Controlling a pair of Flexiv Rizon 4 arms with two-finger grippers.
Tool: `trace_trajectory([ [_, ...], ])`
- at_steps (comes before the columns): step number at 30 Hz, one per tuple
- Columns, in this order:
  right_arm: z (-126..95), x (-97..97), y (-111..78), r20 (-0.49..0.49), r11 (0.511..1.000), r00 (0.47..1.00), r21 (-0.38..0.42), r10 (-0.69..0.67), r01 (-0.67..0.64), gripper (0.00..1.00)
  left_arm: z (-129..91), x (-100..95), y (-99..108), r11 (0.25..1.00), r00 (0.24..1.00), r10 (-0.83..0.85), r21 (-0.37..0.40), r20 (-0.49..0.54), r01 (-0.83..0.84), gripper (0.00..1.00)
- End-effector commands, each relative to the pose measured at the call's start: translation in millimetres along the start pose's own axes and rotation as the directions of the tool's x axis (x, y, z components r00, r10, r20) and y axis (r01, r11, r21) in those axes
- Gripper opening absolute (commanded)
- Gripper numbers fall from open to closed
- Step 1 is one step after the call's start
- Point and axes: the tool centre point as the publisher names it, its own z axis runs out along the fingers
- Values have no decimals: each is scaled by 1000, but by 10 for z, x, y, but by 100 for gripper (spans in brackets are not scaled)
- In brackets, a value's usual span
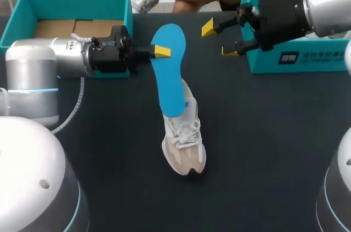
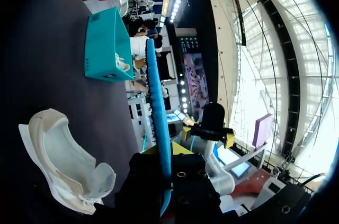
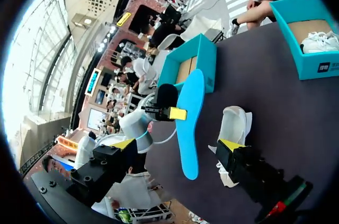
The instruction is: Take the shoe out of the shoebox, open the shoe tongue, remove and reinsert the insole, then place the shoe into the shoebox
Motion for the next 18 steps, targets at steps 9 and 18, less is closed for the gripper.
trace_trajectory([
  [9, 67, 79, 26, 263, 1000, 964, -20, 22, -17, 100, 119, 15, 13, 1000, 1000, -6, 23, -7, 6, 0],
  [18, 67, 79, 26, 263, 1000, 964, -20, 22, -17, 100, 119, 15, 13, 1000, 1000, -6, 23, -7, 6, 0],
])
